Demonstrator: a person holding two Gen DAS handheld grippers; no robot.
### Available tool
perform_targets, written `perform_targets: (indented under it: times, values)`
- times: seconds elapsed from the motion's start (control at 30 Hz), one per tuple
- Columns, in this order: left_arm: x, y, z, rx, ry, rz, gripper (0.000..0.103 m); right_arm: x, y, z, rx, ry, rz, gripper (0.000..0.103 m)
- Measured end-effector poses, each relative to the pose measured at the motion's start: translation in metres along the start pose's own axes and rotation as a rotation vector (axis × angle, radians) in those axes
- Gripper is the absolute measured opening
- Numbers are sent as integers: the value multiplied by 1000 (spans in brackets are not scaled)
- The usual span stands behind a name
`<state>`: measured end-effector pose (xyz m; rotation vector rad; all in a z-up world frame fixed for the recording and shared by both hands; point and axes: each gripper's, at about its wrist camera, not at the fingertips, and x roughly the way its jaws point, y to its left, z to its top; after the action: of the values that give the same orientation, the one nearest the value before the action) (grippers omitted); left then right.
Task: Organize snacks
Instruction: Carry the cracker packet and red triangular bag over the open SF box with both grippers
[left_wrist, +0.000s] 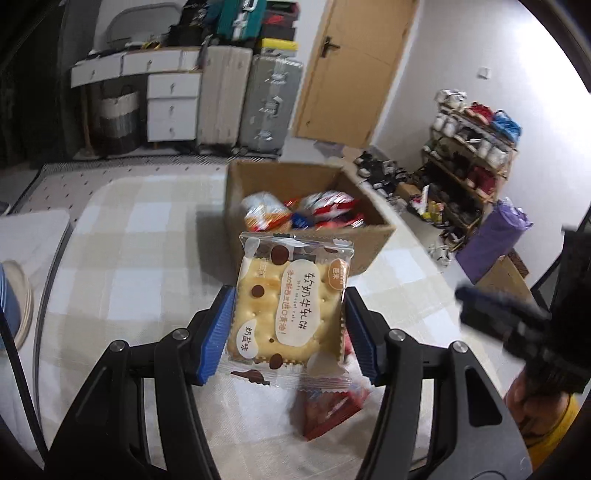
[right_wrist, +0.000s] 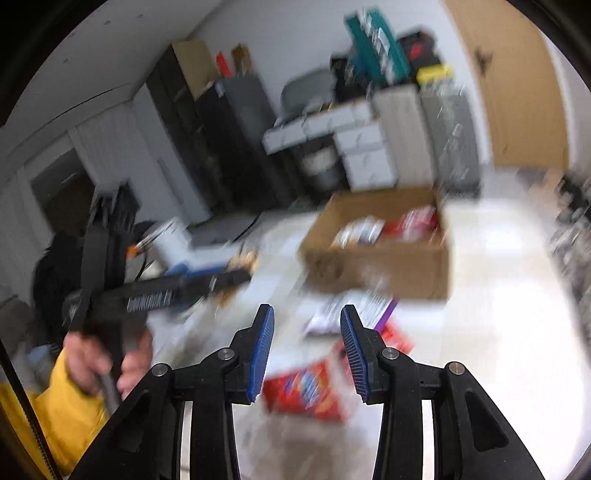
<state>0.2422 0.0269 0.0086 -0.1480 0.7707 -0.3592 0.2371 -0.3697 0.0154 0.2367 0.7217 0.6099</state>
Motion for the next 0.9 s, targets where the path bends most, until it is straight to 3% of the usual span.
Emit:
perform_targets:
  times: [0.13, 0.23, 0.47, 0.53, 0.63, 0.9]
  values:
    - [14, 19, -23, -40, 36, 16, 56, 31, 8, -37, -71, 120, -2, 50]
    - [20, 34, -39, -84, 61, 27, 56, 46, 15, -47, -94, 130, 11, 52]
    - [5, 56, -60, -123, 49, 42, 56, 89, 26, -52, -157, 216, -77, 56]
    - [0, 62, -63, -131, 45, 46, 56, 99, 25, -54, -170, 234, -145, 60]
    - [-7, 65, -68, -141, 47, 48, 56, 109, 25, -61, -161, 246, -178, 60]
    - [-18, 71, -83, -157, 57, 46, 56, 117, 15, -68, -105, 254, -149, 50]
